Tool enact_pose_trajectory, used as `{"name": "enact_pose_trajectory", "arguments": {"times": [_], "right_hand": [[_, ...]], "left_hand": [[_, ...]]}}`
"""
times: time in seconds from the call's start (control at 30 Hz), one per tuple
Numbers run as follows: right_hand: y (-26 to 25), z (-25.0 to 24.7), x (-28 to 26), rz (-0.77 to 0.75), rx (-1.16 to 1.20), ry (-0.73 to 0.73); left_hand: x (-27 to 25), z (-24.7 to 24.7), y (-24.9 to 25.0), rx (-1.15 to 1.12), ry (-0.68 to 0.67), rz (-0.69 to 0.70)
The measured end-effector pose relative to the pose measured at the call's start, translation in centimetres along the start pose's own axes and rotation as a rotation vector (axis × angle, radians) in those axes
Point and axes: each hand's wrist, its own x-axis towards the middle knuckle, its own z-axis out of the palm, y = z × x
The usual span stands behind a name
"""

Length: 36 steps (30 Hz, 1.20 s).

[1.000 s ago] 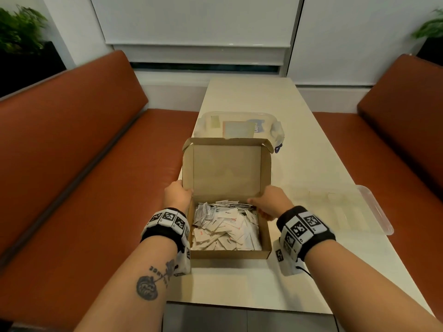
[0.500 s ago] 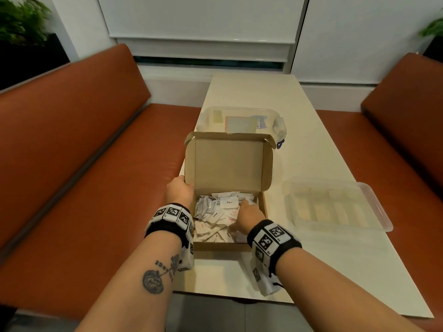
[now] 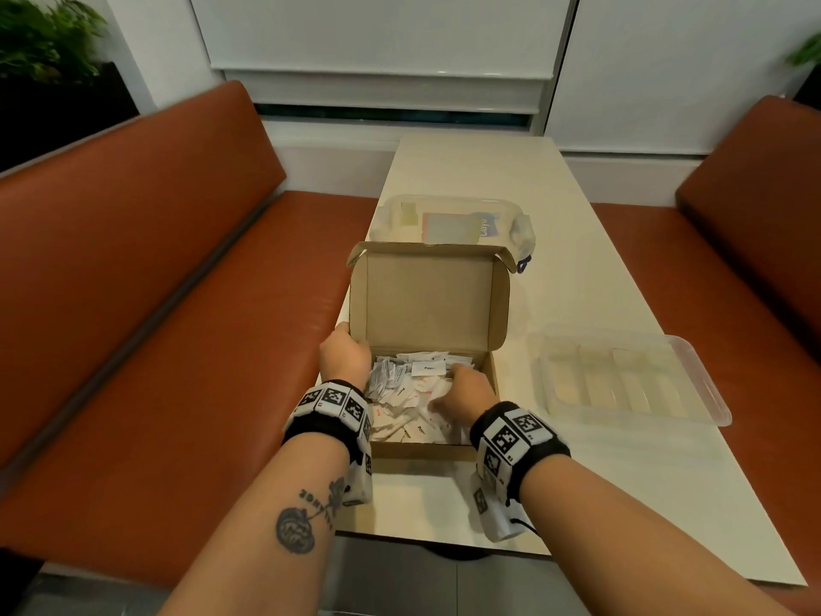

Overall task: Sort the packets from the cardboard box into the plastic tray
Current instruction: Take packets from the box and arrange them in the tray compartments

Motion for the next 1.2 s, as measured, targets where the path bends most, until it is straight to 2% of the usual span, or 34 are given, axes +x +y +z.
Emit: {"name": "enact_pose_trajectory", "arguments": {"times": [0.13, 0.2, 0.27, 0.37, 0.43, 0.53, 0.63, 0.73, 0.83, 1.03, 1.1, 1.2], "right_hand": [[0.3, -0.4, 0.2, 0.031, 0.239, -0.022], [0.4, -1.0, 0.2, 0.012, 0.285, -0.001], [0.2, -1.8, 0.0, -0.013, 0.339, 0.03], [0.0, -3.3, -0.3, -0.062, 0.407, 0.065], [-0.2, -4.3, -0.5, -0.1, 0.479, 0.078], [-0.7, -5.6, -0.8, -0.155, 0.549, 0.075], [-1.3, -6.4, -1.1, -0.182, 0.681, 0.083], [-1.7, -6.7, -1.4, -0.172, 0.928, 0.035], [-1.9, -6.4, -1.5, -0.169, 0.958, -0.007], [-2.0, -4.7, -0.7, -0.162, 0.738, 0.049], [-2.1, -4.0, -0.3, -0.157, 0.619, 0.087], [-2.5, -3.3, -0.1, -0.142, 0.568, 0.112]], "left_hand": [[-1.4, 0.2, 1.3, -0.02, 0.216, 0.01], [-2.2, 0.4, 2.1, -0.014, 0.327, 0.078], [-2.8, 0.7, 2.7, -0.027, 0.336, 0.157], [-3.2, 1.5, 3.1, -0.089, 0.192, 0.195], [-3.3, 2.1, 3.1, -0.104, 0.054, 0.148], [-3.3, 2.8, 3.1, -0.113, -0.145, -0.017], [-3.9, 3.2, 3.4, -0.304, -0.363, -0.203], [-4.6, 3.2, 4.0, -0.47, -0.511, -0.294], [-5.0, 3.0, 4.8, -0.681, -0.57, -0.344], [-5.0, 3.3, 4.8, -1.051, -0.786, -0.431], [-4.9, 3.6, 4.6, -1.019, -0.774, -0.424], [-4.8, 4.1, 4.5, -0.949, -0.67, -0.427]]}}
